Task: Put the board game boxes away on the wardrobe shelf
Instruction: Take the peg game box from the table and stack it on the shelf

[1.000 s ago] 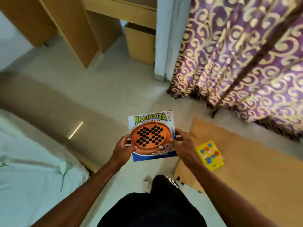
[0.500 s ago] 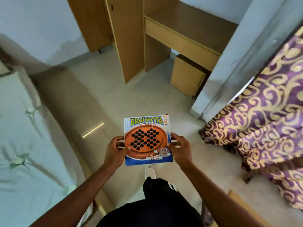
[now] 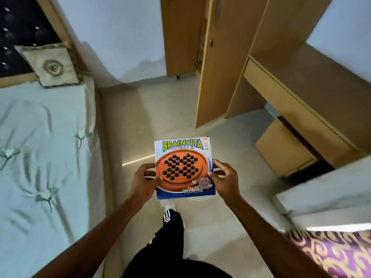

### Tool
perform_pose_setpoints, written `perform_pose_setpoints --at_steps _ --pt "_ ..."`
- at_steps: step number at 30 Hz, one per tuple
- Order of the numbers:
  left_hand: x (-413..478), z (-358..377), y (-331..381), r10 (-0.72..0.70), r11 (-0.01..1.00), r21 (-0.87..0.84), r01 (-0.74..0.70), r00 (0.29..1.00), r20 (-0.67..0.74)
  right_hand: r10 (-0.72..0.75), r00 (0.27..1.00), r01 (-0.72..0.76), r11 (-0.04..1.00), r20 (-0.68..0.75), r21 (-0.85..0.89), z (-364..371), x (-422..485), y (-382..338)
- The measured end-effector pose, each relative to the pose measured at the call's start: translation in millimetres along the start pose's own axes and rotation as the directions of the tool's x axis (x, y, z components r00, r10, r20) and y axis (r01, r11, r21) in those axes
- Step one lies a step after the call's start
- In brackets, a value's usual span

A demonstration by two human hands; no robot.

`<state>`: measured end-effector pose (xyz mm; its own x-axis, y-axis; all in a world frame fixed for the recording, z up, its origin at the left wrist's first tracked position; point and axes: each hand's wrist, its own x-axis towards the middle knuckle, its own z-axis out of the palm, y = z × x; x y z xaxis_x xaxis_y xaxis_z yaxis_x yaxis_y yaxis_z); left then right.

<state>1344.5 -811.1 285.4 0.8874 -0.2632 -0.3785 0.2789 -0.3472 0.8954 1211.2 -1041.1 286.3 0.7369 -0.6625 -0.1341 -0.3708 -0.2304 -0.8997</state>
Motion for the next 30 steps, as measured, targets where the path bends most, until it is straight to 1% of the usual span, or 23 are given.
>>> perform_pose_setpoints --at_steps 8,12,15,19,26,30 --pt "154 -23 61 -0.044 0.991 -0.130 0.037 0.998 -0.051 -0.014 0.996 0.013 1.000 0.087 0.015 64 173 -63" --pt "236 -35 98 -0.022 0.991 -0.132 0.009 0.995 -0.096 -0.039 0.994 0.035 0.999 0.104 0.036 96 262 -102" --pt "287 -41 121 -0.032 0.992 -0.124 0.017 0.993 -0.115 -0.017 0.991 0.013 0.999 0.134 0.033 119 318 -120" --pt "363 -55 144 -0.043 0.994 -0.107 0.028 0.989 -0.142 -0.039 0.986 0.036 0.999 0.165 0.020 156 396 -141" --pt "526 -80 203 -0.062 0.995 -0.091 0.045 0.981 -0.183 -0.058 0.978 0.056 0.998 0.198 0.012 235 556 -184" --pt "618 -97 253 -0.044 0.995 -0.094 0.024 0.976 -0.215 -0.109 0.969 0.112 0.994 0.222 0.001 273 656 -228"
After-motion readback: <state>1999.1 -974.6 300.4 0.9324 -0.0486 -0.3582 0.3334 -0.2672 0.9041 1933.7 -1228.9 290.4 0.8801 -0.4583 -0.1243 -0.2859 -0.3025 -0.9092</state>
